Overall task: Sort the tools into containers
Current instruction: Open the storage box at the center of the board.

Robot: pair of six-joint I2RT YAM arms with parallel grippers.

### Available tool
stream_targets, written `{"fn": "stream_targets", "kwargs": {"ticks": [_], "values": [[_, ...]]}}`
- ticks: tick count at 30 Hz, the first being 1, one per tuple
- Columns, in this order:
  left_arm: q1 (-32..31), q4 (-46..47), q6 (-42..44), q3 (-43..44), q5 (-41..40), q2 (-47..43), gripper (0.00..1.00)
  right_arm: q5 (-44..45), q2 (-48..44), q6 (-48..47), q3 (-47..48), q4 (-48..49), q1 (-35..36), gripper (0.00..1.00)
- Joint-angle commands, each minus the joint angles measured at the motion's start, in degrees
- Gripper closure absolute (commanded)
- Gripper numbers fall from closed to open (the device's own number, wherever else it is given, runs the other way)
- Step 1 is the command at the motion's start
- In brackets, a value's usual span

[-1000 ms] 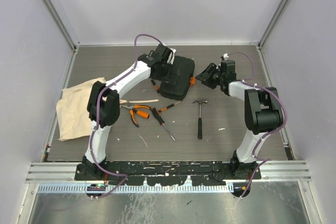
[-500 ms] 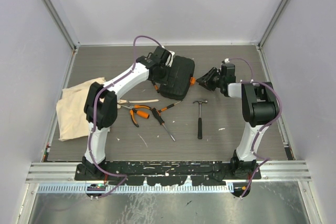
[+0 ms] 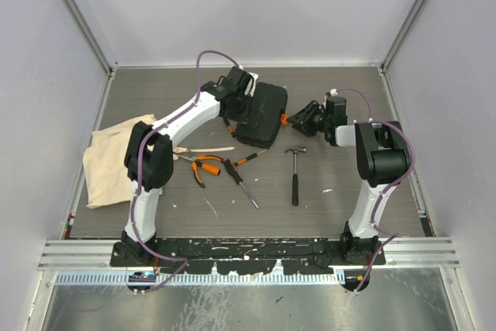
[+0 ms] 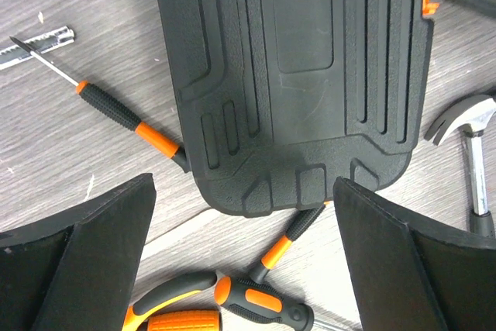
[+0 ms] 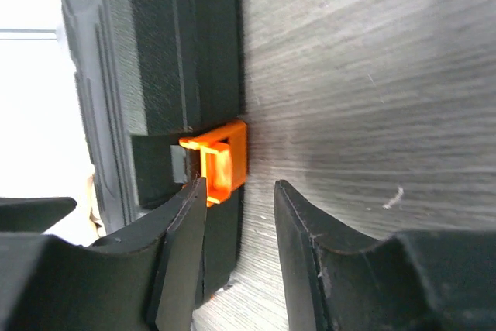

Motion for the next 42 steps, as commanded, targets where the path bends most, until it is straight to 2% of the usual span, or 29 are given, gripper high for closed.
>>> {"fn": "stream_targets", "kwargs": {"ticks": [1,7,14,19,26,35,42], "values": [[-1.3,2.1,-0.1,4.7,-2.1,0.2,0.02,1.4,-4.6,-0.7,-2.0,0.7,-0.1,0.54],[-5.6,0.6,1.1,11.1,-11.4,4.2,0.02,4.6,-9.0,-3.6,-4.5,-2.9,-0.2,0.52],[-8.1,-1.9,1.7,15.9,-14.4,9.0,0.02,5.3,-11.8,-5.1,-6.2,-4.3,-0.7,0.52],[-9.4,-4.5,2.8,18.3,-19.9,10.7,0.02,4.9,-12.1,-5.4,-6.5,-4.5,-1.3,0.52],[-6.5,-1.1,2.5,12.7,-15.8,4.1,0.02,-0.5,-8.8,-1.5,-4.9,2.0,-1.5,0.47],[-5.7,0.8,4.5,7.1,-14.6,-1.2,0.02,-2.4,-3.2,2.8,-1.8,5.9,-1.5,0.62],[-5.5,1.2,4.4,5.2,-14.6,-1.4,0.02,-3.8,-1.6,3.2,-1.0,6.6,-1.5,0.64]]}}
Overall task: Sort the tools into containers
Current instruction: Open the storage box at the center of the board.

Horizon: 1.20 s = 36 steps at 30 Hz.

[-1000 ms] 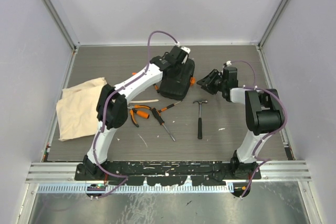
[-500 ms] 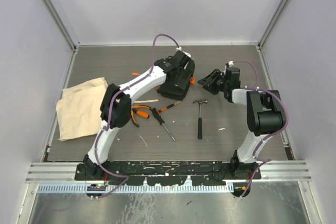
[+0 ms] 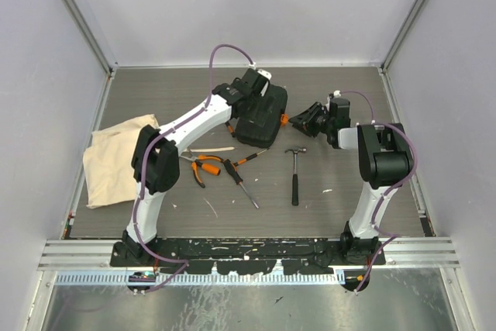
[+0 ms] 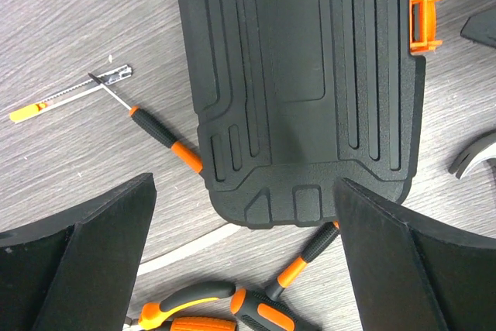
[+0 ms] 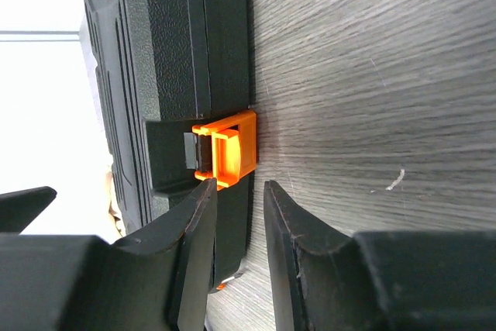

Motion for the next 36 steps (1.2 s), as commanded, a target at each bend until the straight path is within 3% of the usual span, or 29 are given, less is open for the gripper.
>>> {"fn": "stream_targets", "kwargs": {"ticks": [1,36], "values": [[-0.1,2.0,1.1,-0.8,0.5,-2.6,0.02,-2.0,0.3,0.9,2.6,3.9,-0.2,0.64],[-0.1,1.0,1.2,-0.2,1.4,-2.3,0.02,-4.0,5.3,1.5,6.0,4.0,0.0,0.72]]}}
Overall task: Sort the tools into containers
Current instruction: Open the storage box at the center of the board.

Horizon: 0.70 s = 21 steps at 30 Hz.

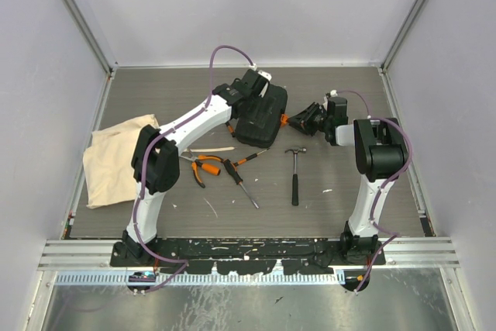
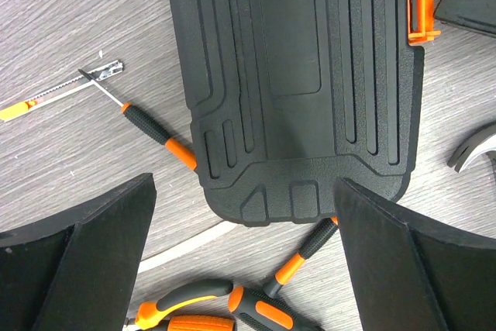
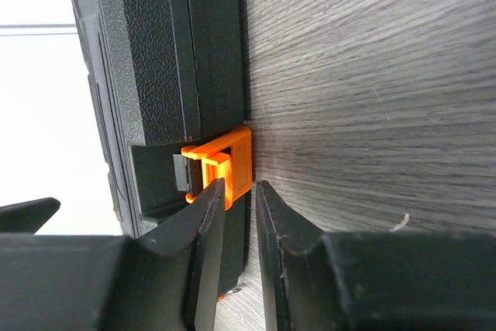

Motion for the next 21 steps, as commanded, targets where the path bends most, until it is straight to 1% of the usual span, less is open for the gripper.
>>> {"fn": "stream_targets", "kwargs": {"ticks": [1,14,21], "values": [[-0.1,1.0,1.2,0.8,0.2,-2.3,0.02,-1.1,0.1,0.5,2.3,3.0,0.1,0.72],[-0.1,0.9,1.2,0.9,0.3,-2.1,0.02,-1.5,1.6,0.9,3.6,3.3,0.7,0.72],[-0.1,0.8,1.1,0.5,0.5,-2.3,0.02,-1.6,2.3,1.3,3.6,3.8,0.9,0.75]]}}
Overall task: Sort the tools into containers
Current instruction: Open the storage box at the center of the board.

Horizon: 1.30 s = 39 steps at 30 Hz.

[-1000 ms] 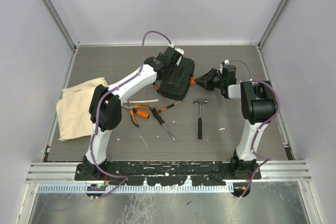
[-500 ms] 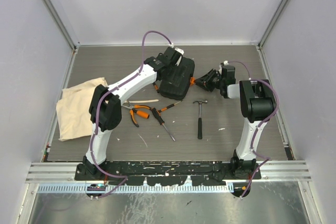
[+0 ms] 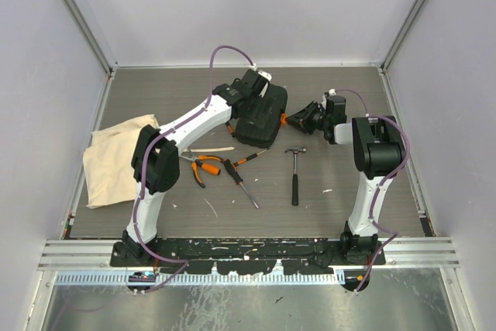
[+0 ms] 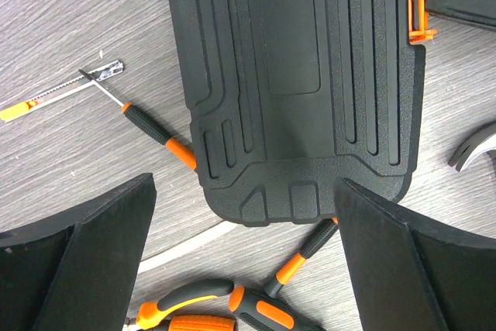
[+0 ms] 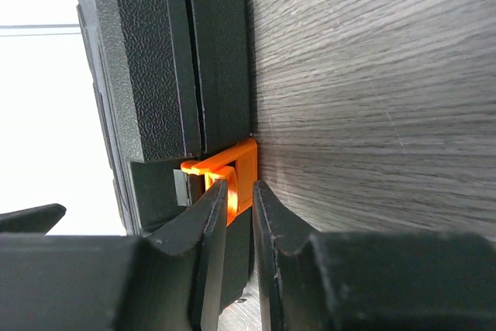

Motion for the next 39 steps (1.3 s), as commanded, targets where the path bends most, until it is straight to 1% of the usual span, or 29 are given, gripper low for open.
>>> {"fn": "stream_targets", "kwargs": {"ticks": [1,4,17,29,34,39], "values": [[-0.1,0.9,0.8,0.5,0.4,-2.3,0.02,-0.7,0.4,0.4,1.7,3.1,0.4,0.75],[-0.1,0.8,0.8,0.4,0.4,-2.3,0.02,-0.9,0.4,0.8,1.7,3.6,0.5,0.78],[0.0,0.8,0.9,0.2,0.5,-3.2,0.02,-2.3,-2.6,3.7,1.3,6.9,0.6,0.99],[-0.2,0.8,2.0,1.2,1.2,-3.7,0.02,-2.3,-6.1,3.6,1.8,5.8,0.6,1.0],[-1.5,-0.7,3.0,2.8,-1.5,-2.4,0.02,-2.5,-7.0,3.5,2.3,5.1,0.6,1.0],[-1.7,-1.6,2.2,3.7,-0.8,-1.7,0.02,-1.8,-7.5,2.3,2.8,3.3,0.6,1.0]]}}
